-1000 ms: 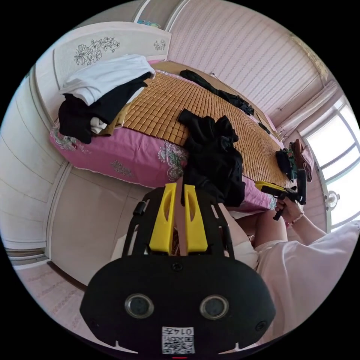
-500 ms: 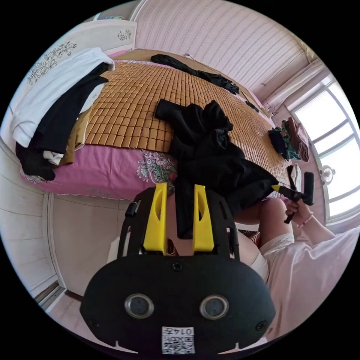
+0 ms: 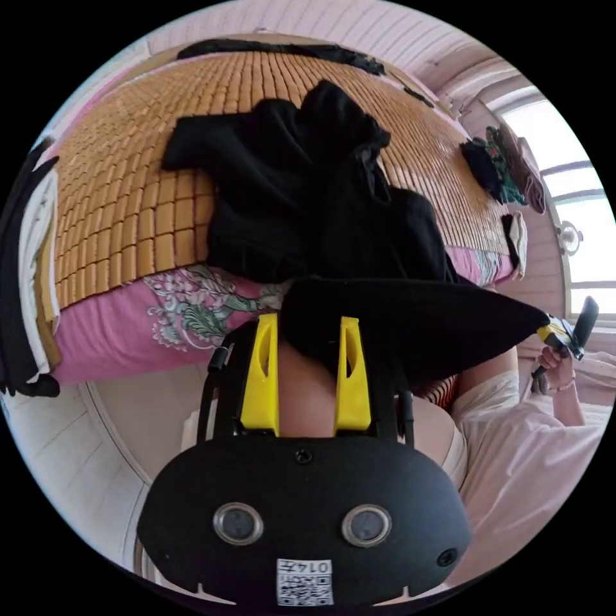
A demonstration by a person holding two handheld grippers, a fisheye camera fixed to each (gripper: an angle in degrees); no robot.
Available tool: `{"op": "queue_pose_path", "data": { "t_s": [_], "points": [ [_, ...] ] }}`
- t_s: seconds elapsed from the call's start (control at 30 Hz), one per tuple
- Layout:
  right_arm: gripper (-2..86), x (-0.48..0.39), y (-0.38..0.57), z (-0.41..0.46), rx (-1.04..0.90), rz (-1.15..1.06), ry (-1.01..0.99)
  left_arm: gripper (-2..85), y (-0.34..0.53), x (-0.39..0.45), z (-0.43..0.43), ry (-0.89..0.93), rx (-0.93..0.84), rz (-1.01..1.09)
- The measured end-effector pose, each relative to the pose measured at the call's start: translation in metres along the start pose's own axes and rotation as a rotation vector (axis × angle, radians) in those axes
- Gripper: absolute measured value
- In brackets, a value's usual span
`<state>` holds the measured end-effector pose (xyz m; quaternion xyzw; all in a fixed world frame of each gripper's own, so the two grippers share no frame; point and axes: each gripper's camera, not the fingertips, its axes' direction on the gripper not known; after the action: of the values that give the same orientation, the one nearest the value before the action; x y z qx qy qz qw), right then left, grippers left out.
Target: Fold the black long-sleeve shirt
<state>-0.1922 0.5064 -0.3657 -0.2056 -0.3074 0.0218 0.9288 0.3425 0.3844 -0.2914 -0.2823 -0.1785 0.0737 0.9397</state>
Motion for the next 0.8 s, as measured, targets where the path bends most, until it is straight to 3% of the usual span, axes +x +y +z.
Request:
{"op": "queue_pose_path", "data": {
  "t_s": [0.13, 0.27, 0.57, 0.8],
  "points": [
    [0.4, -0.025, 0.005, -0.026, 0.043, -0.068, 0.031, 4.7, -0.002, 0.024, -0.002, -0.064, -0.076, 0.075],
    [0.3, -0.048, 0.008, -0.067, 0.145, -0.131, 0.088, 0.1, 0.016, 0.036, -0.036, -0.101, 0.007, 0.106],
    [0.1, -0.096, 0.026, -0.183, 0.573, -0.258, 0.306, -1.0, 0.181, 0.062, -0.285, 0.251, 0.844, 0.141],
    [0.1, -0.172, 0.005, -0.286, 0.805, -0.486, 0.29, -1.0, 0.252, 0.121, -0.443, -0.005, 1.173, 0.225]
  ]
}}
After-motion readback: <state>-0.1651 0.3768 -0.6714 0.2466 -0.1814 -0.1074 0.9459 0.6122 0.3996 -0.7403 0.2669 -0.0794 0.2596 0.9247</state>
